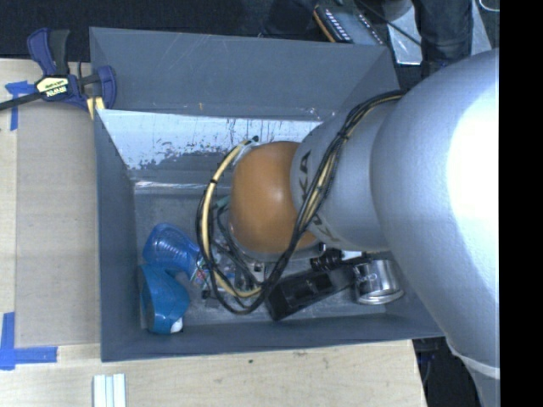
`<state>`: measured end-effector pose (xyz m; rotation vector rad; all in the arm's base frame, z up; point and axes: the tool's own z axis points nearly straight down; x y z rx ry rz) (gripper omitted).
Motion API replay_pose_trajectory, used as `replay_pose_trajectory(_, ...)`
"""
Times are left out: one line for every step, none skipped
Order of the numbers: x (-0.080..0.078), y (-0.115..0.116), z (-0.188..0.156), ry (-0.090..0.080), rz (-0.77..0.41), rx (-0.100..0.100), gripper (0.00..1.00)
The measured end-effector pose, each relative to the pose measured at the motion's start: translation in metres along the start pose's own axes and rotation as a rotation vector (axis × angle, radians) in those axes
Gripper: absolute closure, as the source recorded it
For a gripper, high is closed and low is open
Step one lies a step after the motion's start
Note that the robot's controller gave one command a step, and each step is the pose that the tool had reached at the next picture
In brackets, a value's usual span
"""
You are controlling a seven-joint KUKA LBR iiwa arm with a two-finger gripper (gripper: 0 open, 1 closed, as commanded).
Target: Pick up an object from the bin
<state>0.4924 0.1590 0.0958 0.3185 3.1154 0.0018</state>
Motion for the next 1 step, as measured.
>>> replay_pose_trajectory(-0.001, 0.0013, -0.02, -0.005, -0.002, -0.004, 1.0)
